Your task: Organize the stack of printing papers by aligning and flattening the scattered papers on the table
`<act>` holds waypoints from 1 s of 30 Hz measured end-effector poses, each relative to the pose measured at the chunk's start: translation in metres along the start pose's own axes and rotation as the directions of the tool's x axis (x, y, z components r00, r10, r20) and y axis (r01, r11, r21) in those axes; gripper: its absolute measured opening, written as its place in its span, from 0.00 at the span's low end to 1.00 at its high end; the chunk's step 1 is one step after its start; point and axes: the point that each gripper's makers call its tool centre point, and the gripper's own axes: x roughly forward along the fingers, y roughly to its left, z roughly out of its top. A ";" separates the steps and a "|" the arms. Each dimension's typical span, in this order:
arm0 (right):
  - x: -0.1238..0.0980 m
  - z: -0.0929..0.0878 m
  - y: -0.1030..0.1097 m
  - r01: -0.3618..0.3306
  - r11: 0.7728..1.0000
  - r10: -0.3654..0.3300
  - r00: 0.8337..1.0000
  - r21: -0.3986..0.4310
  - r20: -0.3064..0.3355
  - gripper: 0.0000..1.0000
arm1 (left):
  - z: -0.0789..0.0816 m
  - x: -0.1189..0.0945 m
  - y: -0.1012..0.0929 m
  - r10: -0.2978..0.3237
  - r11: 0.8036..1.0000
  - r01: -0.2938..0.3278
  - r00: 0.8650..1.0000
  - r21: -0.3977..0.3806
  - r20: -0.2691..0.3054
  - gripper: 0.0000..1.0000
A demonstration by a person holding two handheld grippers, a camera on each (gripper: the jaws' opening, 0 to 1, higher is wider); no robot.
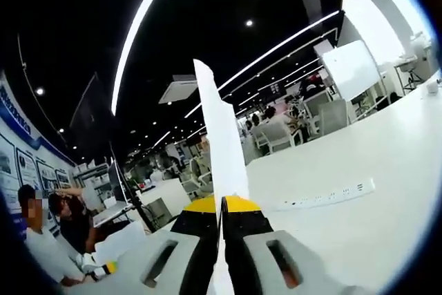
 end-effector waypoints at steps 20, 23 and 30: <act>-0.013 0.017 0.027 -0.098 0.994 0.098 0.995 0.042 0.004 0.00 | 0.001 0.000 0.001 0.004 1.000 -0.004 1.000 -0.006 0.003 0.08; -0.011 0.016 0.031 -0.114 0.992 0.114 0.993 0.047 0.000 0.00 | 0.001 0.000 0.001 0.005 1.000 -0.005 1.000 -0.006 0.003 0.08; -0.014 0.015 0.039 -0.131 0.991 0.132 0.991 0.025 -0.022 0.00 | 0.000 0.000 0.001 0.007 1.000 -0.007 1.000 -0.002 0.002 0.08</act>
